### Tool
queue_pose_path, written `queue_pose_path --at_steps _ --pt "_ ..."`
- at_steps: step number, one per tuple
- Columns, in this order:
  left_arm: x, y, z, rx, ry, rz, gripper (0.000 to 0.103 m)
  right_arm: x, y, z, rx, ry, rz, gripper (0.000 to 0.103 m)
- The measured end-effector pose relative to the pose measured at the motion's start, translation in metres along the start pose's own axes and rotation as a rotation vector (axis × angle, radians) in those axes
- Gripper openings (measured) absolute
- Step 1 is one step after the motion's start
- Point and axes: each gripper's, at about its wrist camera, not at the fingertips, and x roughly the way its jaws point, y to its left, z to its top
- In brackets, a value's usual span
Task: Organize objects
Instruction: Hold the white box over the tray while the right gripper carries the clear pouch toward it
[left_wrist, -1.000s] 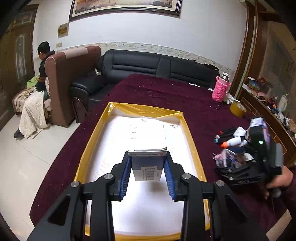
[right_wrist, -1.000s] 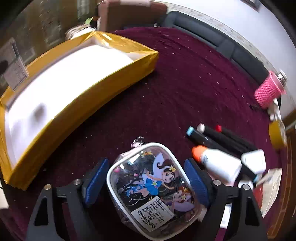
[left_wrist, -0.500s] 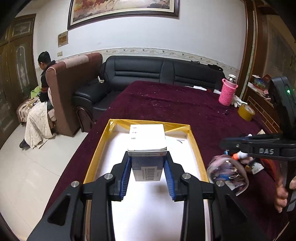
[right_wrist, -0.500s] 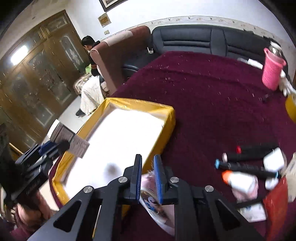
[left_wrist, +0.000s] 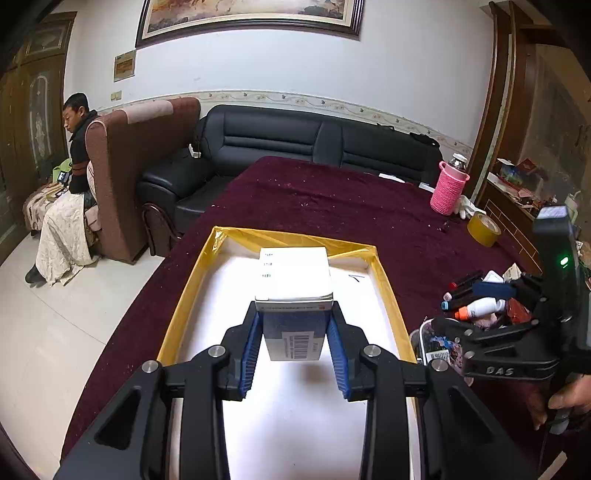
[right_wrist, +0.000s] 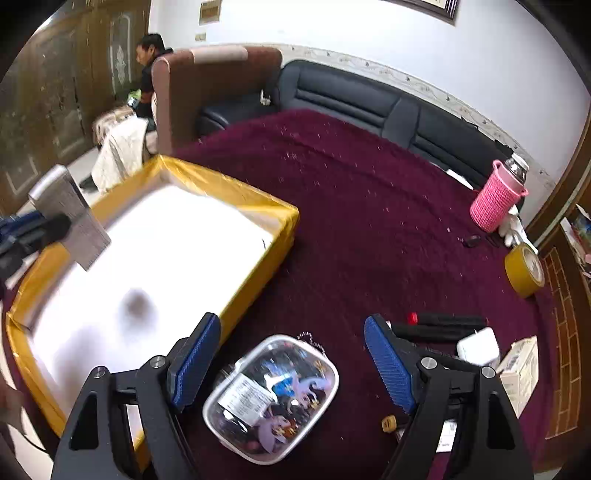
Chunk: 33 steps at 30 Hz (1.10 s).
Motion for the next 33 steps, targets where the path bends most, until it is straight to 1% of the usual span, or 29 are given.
queue_pose_path --at_steps 2,4,7,9,10,14,15,16,17,18,19,20,22,23,25,26,27,29,33 --pt "-0.001 0.0 -0.001 0.002 0.002 0.001 0.033 0.008 -0.002 -0.005 0.018 0.041 -0.018 0.085" --pt "-0.001 0.0 -0.002 0.0 0.002 0.005 0.033 0.011 -0.007 -0.014 0.084 0.074 -0.022 0.085" --pt "0.001 0.001 -0.004 -0.009 0.003 0.001 0.033 0.025 -0.018 -0.026 0.232 0.138 0.015 0.085" --pt "0.003 0.0 -0.006 -0.01 0.012 -0.002 0.033 0.039 -0.02 -0.029 0.29 0.171 0.029 0.085" --pt "0.004 -0.001 -0.008 -0.01 0.016 -0.004 0.033 0.041 -0.021 -0.028 0.318 0.147 0.053 0.088" --pt "0.001 0.0 -0.012 -0.011 0.02 -0.008 0.033 0.053 -0.016 -0.02 0.341 0.149 0.061 0.086" --pt "-0.001 0.001 -0.012 -0.01 0.017 -0.007 0.033 0.053 -0.018 -0.022 0.364 0.151 0.076 0.084" --pt "-0.003 0.002 -0.013 -0.009 0.015 -0.004 0.033 0.052 -0.021 -0.023 0.385 0.148 0.101 0.076" --pt "-0.003 0.002 -0.013 -0.011 0.014 -0.003 0.033 0.049 -0.022 -0.025 0.393 0.141 0.11 0.071" --pt "-0.003 0.003 -0.013 -0.017 0.015 -0.004 0.033 0.047 -0.023 -0.024 0.395 0.133 0.095 0.071" --pt "-0.003 0.002 -0.014 -0.023 0.017 -0.009 0.033 0.047 -0.021 -0.022 0.394 0.128 0.079 0.069" --pt "-0.002 0.001 -0.014 -0.026 0.02 -0.013 0.033 0.048 -0.02 -0.02 0.391 0.123 0.087 0.067" --pt "-0.003 -0.003 -0.015 -0.014 0.024 -0.013 0.033 0.049 -0.014 -0.017 0.369 0.097 0.13 0.064" --pt "-0.005 -0.006 -0.016 -0.003 0.023 -0.009 0.033 0.046 -0.014 -0.019 0.357 0.085 0.122 0.062" --pt "-0.009 -0.007 -0.015 0.006 0.015 0.007 0.033 0.037 -0.015 -0.023 0.345 0.055 0.128 0.052" --pt "-0.012 -0.005 -0.013 0.0 0.011 0.009 0.033 0.031 -0.019 -0.025 0.354 0.041 0.152 0.046" --pt "-0.013 -0.004 -0.012 -0.006 0.008 0.009 0.033 0.025 -0.024 -0.027 0.366 0.029 0.177 0.044" --pt "-0.017 -0.001 -0.007 -0.022 -0.003 0.011 0.033 0.018 -0.026 -0.028 0.363 0.016 0.183 0.039" --pt "-0.024 -0.002 -0.003 -0.02 -0.018 0.013 0.033 0.012 -0.02 -0.028 0.355 0.013 0.222 0.037"
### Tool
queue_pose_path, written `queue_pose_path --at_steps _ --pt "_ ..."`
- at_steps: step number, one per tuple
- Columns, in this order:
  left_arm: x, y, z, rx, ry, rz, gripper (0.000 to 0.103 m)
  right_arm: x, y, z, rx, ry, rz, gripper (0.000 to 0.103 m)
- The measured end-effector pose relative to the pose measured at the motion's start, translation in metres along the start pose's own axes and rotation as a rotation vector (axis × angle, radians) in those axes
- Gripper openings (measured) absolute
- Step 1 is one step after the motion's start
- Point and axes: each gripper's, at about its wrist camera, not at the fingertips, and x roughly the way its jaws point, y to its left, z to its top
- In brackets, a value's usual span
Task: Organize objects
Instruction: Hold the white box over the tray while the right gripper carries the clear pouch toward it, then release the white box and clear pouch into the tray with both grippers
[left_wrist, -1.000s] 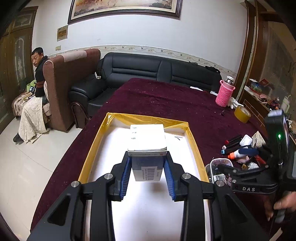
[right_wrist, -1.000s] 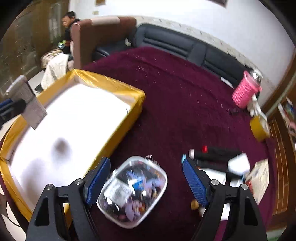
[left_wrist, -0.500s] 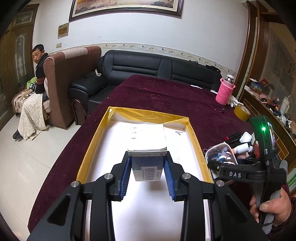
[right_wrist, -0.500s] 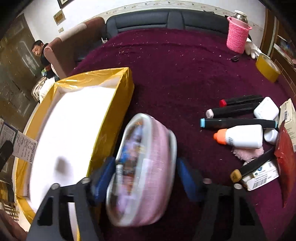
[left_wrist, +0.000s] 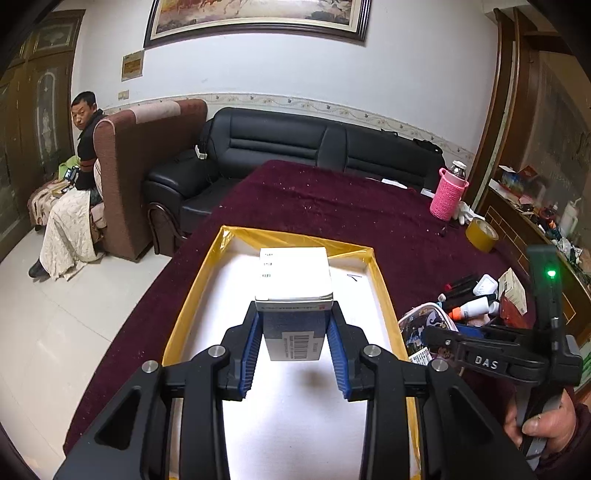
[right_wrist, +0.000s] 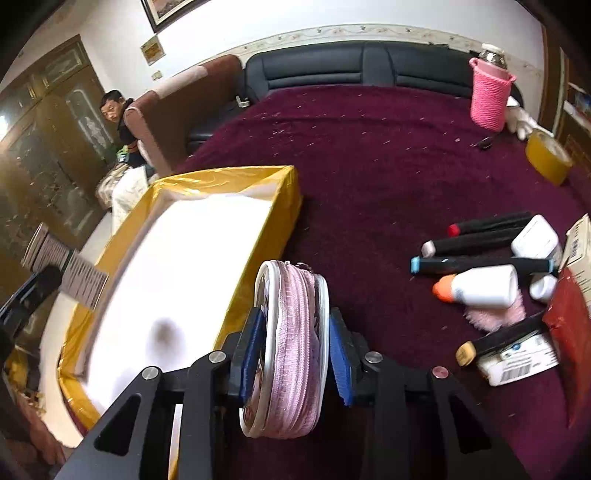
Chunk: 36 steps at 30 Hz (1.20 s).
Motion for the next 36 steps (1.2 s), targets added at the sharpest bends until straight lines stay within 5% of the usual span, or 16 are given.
queue_pose_path --at_steps 9,17,19,24,29,36 --pt "0.028 0.007 0.024 0.006 0.027 0.014 0.033 -0.051 0.026 0.031 -0.039 -0.144 0.054 0.033" --pt "0.093 0.003 0.04 0.016 0.099 0.092 0.034 0.027 0.059 0.066 -0.055 -0.019 0.05 0.033" --pt "0.101 0.004 0.039 0.0 0.101 0.108 0.058 0.044 0.057 0.066 -0.038 0.006 0.054 0.034" --pt "0.095 0.007 0.037 -0.03 0.043 0.161 0.085 0.055 0.041 0.066 0.001 -0.009 0.08 0.048" --pt "0.078 0.001 0.035 -0.052 -0.027 0.176 0.09 0.037 0.022 0.06 0.064 -0.083 0.085 0.076" --pt "0.072 -0.021 0.02 -0.037 -0.025 0.128 0.092 0.011 0.003 0.055 0.107 -0.146 0.081 0.078"
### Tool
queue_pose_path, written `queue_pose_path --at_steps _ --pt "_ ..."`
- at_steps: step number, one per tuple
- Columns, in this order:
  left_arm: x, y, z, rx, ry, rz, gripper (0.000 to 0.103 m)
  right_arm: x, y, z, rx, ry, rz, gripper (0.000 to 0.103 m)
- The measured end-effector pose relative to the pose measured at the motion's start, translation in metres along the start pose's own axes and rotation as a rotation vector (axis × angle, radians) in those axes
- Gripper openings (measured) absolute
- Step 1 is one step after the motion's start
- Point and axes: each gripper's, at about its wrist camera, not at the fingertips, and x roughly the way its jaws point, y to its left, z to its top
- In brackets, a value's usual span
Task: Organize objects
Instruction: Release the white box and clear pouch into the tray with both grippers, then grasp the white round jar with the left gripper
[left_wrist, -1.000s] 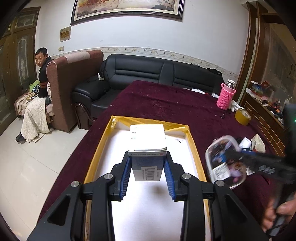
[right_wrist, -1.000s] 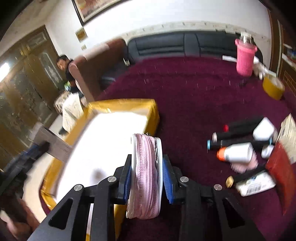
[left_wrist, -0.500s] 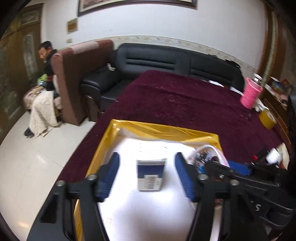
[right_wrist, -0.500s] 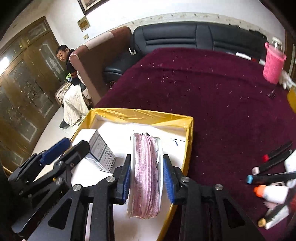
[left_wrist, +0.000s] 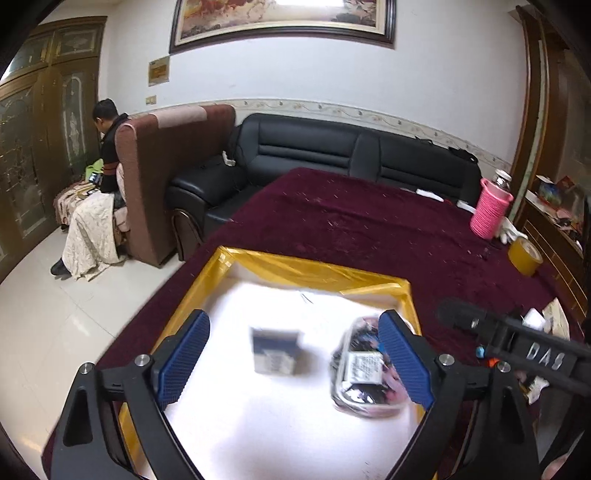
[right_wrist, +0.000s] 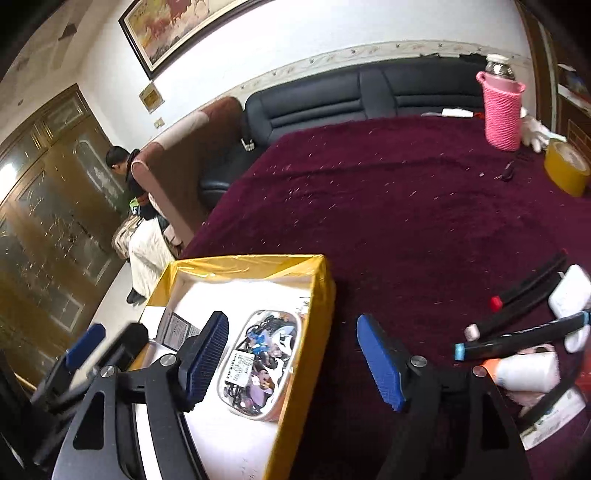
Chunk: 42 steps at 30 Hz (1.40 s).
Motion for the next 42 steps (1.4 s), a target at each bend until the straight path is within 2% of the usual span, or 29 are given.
queue_pose_path --at_steps 4,8,14,17,22,25,30,32,35,42 --pt "0.011 -0.01 -0.013 0.023 0.072 -0.028 0.092 -0.016 -0.008 -0.003 -0.014 -0.022 -0.02 0.078" --pt "0.009 -0.009 -0.017 0.011 0.084 -0.018 0.092 -0.034 -0.021 -0.011 -0.026 -0.035 -0.044 0.08" --pt "0.012 -0.007 -0.035 0.01 0.187 -0.056 0.092 -0.062 -0.056 -0.028 0.028 -0.043 -0.05 0.082" --pt "0.004 -0.006 -0.038 0.01 0.166 -0.065 0.092 -0.08 -0.08 -0.042 0.069 -0.048 -0.06 0.082" --pt "-0.021 -0.015 -0.027 0.044 0.076 -0.066 0.092 -0.112 -0.12 -0.057 0.148 -0.078 -0.099 0.084" --pt "-0.039 -0.032 -0.021 0.075 0.047 -0.111 0.096 -0.133 -0.145 -0.065 0.191 -0.107 -0.121 0.084" --pt "-0.054 -0.089 -0.028 0.221 0.039 -0.182 0.096 -0.163 -0.177 -0.078 0.225 -0.144 -0.159 0.086" --pt "-0.052 -0.117 -0.033 0.277 0.056 -0.228 0.096 -0.172 -0.189 -0.086 0.232 -0.149 -0.171 0.086" --pt "-0.044 -0.157 -0.04 0.384 0.031 -0.296 0.096 -0.183 -0.205 -0.095 0.243 -0.157 -0.185 0.087" --pt "-0.013 -0.231 -0.054 0.638 0.025 -0.3 0.093 -0.198 -0.241 -0.105 0.288 -0.177 -0.187 0.087"
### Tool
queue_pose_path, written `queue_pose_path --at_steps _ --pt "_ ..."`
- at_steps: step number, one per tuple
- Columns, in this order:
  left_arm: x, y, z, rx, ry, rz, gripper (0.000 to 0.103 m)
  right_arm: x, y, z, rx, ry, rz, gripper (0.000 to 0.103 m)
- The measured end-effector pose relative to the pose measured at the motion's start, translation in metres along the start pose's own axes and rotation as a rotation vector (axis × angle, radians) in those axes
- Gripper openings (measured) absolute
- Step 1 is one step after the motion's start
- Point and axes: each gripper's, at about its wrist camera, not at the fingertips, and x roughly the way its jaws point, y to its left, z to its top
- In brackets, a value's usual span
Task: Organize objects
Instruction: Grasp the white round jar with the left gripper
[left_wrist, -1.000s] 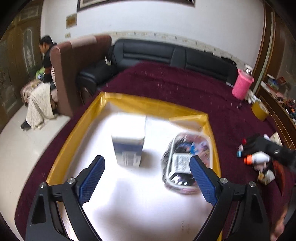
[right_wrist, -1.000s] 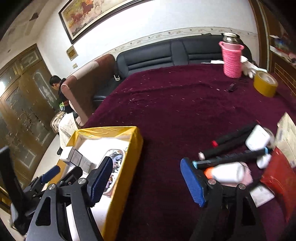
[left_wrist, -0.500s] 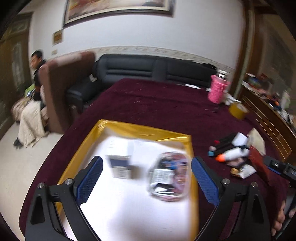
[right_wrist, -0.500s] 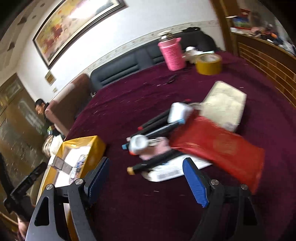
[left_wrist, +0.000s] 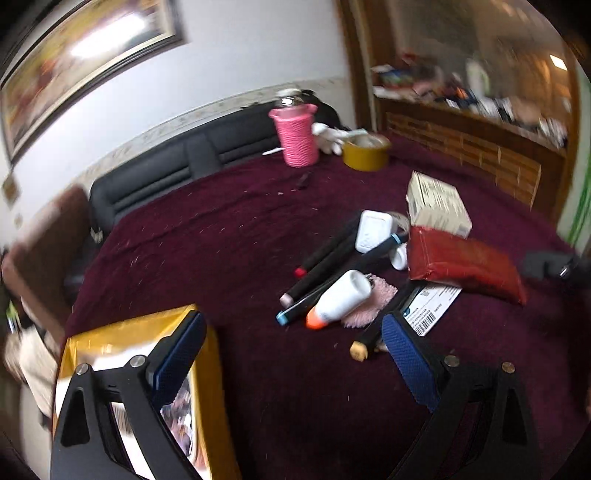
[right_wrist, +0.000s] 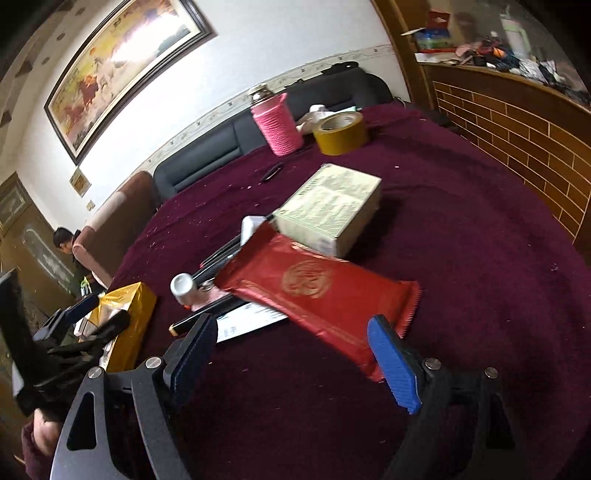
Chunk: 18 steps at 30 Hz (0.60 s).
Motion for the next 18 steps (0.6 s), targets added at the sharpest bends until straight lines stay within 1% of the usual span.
queue_pose_path --at_steps 2,3,5,7,8,9,10,11,13,14,16,18 --pt "0.013 -0.011 0.007 0.071 0.012 0.016 0.089 0.001 -0.009 0.002 0.017 0.0 0.007 0.088" --pt "0.018 -0.013 0.009 0.09 0.017 0.015 0.087 0.002 -0.012 0.003 0.024 0.002 0.013 0.088" --pt "0.031 -0.017 0.014 0.118 0.043 -0.005 0.083 0.006 -0.016 0.003 0.038 0.01 0.025 0.088" --pt "0.044 -0.02 0.016 0.128 0.072 -0.03 0.074 0.01 -0.02 0.004 0.051 0.019 0.038 0.088" --pt "0.051 -0.022 0.017 0.131 0.088 -0.042 0.071 0.011 -0.019 0.005 0.054 0.024 0.043 0.088" --pt "0.059 -0.025 0.017 0.136 0.106 -0.056 0.062 0.012 -0.019 0.005 0.055 0.029 0.046 0.088" --pt "0.065 -0.027 0.017 0.14 0.124 -0.07 0.044 0.014 -0.019 0.005 0.055 0.033 0.047 0.088" --pt "0.071 -0.028 0.016 0.139 0.147 -0.087 0.032 0.015 -0.02 0.006 0.054 0.038 0.047 0.088" --pt "0.073 -0.03 0.015 0.126 0.145 -0.084 0.032 0.016 -0.019 0.007 0.052 0.045 0.051 0.088" --pt "0.07 -0.03 0.015 0.116 0.143 -0.094 0.032 0.017 -0.019 0.007 0.049 0.047 0.05 0.088" --pt "0.066 -0.027 0.014 0.101 0.146 -0.102 0.027 0.016 -0.019 0.008 0.044 0.046 0.044 0.088" --pt "0.06 -0.021 0.013 0.072 0.147 -0.111 0.026 0.016 -0.02 0.008 0.041 0.048 0.036 0.088"
